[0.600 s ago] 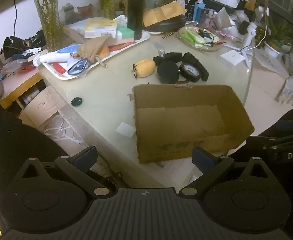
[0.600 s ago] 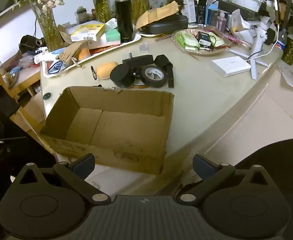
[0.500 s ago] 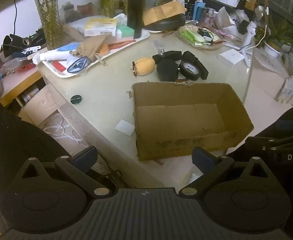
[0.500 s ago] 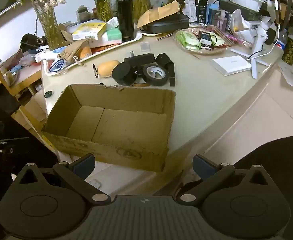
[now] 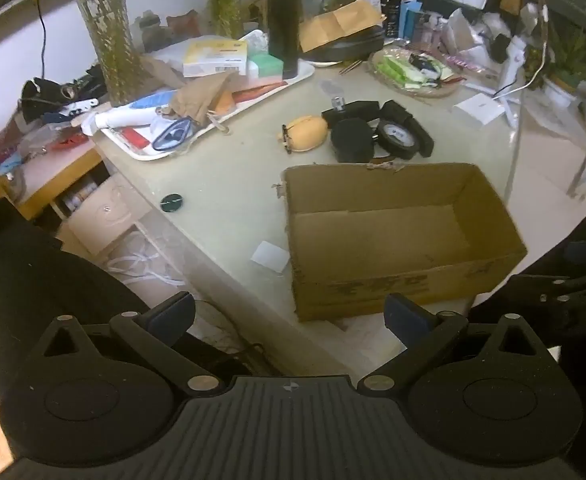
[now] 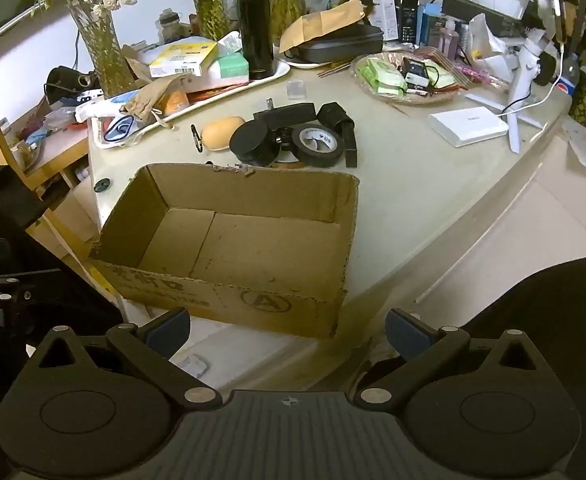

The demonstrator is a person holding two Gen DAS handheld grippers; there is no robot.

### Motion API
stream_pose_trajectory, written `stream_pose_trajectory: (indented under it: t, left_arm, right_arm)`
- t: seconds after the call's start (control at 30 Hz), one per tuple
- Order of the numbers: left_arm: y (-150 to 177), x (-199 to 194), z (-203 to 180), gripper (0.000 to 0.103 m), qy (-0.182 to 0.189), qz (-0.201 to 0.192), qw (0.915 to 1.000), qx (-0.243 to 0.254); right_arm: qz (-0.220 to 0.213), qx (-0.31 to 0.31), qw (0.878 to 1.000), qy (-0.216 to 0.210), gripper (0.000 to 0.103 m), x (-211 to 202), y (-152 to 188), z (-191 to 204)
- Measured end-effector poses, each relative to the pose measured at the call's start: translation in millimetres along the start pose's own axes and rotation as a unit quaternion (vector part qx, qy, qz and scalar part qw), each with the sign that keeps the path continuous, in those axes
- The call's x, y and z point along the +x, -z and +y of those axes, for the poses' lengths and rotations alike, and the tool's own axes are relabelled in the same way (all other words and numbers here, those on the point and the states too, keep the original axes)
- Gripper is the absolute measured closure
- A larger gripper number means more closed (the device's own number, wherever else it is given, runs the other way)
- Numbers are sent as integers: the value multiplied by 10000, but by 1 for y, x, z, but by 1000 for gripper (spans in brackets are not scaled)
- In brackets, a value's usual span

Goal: Organize rigid objects
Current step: 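Move both tools past the cardboard box toward the black items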

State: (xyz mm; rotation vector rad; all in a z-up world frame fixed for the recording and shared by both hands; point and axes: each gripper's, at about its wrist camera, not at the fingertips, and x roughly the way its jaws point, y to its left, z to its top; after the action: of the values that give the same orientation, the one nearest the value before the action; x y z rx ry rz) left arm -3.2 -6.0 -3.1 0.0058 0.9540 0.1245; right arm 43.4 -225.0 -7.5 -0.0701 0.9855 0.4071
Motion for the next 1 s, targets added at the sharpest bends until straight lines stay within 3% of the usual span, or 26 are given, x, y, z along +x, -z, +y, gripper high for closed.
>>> stream_pose_trajectory:
  t: [0.13, 1.0]
  left_arm:
    - [-1, 1, -3, 0, -368, -110, 9990, 216]
    - [-24, 22, -7, 0, 12, -161, 9997, 198]
  right_arm:
    - [57, 81, 9999, 18, 0, 8, -4, -5]
    - [81, -94, 9999, -62, 0, 27, -24, -20]
